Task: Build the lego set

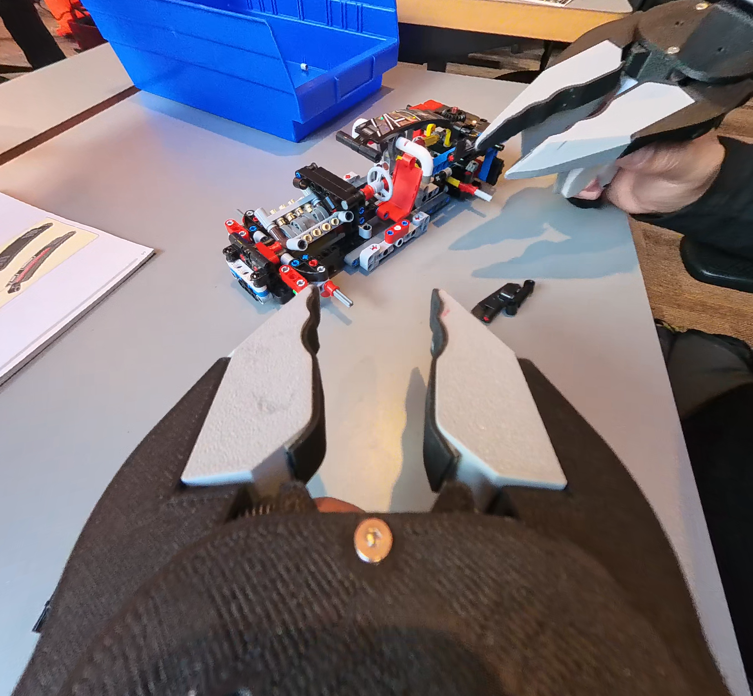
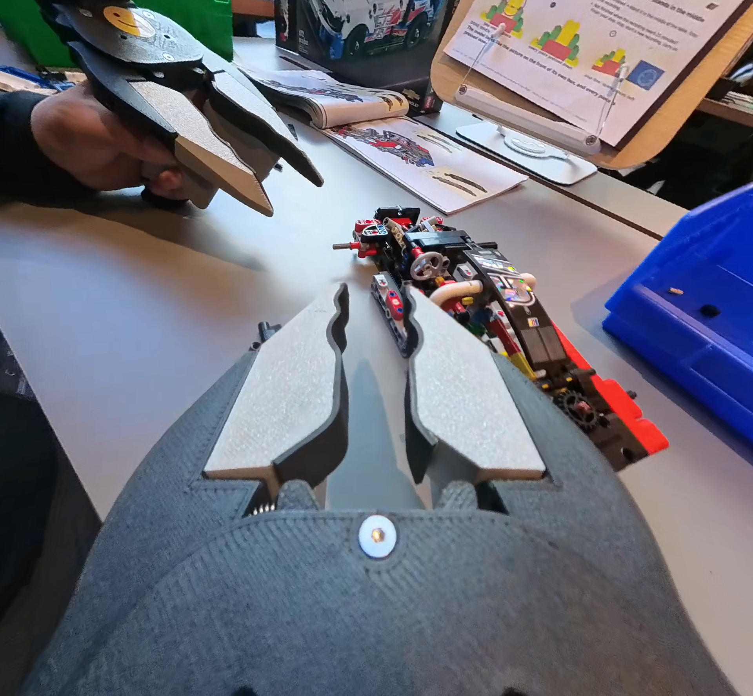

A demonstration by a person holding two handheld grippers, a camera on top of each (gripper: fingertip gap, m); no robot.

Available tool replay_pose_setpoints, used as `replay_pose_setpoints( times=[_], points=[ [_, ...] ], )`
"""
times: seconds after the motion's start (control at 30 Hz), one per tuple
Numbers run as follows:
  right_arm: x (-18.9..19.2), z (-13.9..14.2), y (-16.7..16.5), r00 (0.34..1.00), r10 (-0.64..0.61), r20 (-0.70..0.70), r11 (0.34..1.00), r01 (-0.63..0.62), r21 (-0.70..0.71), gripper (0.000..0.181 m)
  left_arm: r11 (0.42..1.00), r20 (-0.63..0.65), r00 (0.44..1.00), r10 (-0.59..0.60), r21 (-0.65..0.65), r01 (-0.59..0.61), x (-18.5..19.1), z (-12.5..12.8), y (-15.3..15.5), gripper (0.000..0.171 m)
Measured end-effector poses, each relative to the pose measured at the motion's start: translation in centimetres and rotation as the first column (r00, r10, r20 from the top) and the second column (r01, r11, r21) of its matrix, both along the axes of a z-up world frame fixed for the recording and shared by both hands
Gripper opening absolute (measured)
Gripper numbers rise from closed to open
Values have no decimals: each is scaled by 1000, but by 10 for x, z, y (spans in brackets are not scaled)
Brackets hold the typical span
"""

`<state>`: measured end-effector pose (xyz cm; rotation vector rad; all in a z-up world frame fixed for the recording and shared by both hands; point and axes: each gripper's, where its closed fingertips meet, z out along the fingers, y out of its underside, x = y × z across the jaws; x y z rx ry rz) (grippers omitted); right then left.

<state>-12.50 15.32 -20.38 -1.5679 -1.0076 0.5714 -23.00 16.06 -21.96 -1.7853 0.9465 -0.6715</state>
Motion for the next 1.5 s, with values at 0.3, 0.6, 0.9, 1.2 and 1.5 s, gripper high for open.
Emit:
replay_pose_setpoints(
  times=[0.3,0.6,0.9,1.2,1.5],
  points=[
    [-1,-7,-6,999,19,48,1000,-18,-8,24,1000,0,1000,1,0,-1,0,0,0,51],
    [-2,-10,-4,998,12,69,1000,-12,1,22,996,-59,994,93,0,-93,-12,-7,12,49],
    [-3,-12,-5,996,13,83,1000,-13,8,22,980,-39,982,183,-68,-185,-25,-10,25,51],
    [-8,-21,-4,987,15,162,1000,-20,24,22,988,-43,988,150,-30,-151,-19,-8,20,53],
    [-3,-11,0,996,-15,88,1000,13,25,22,990,-32,990,135,-40,-137,-17,-7,18,53]
  ],
)
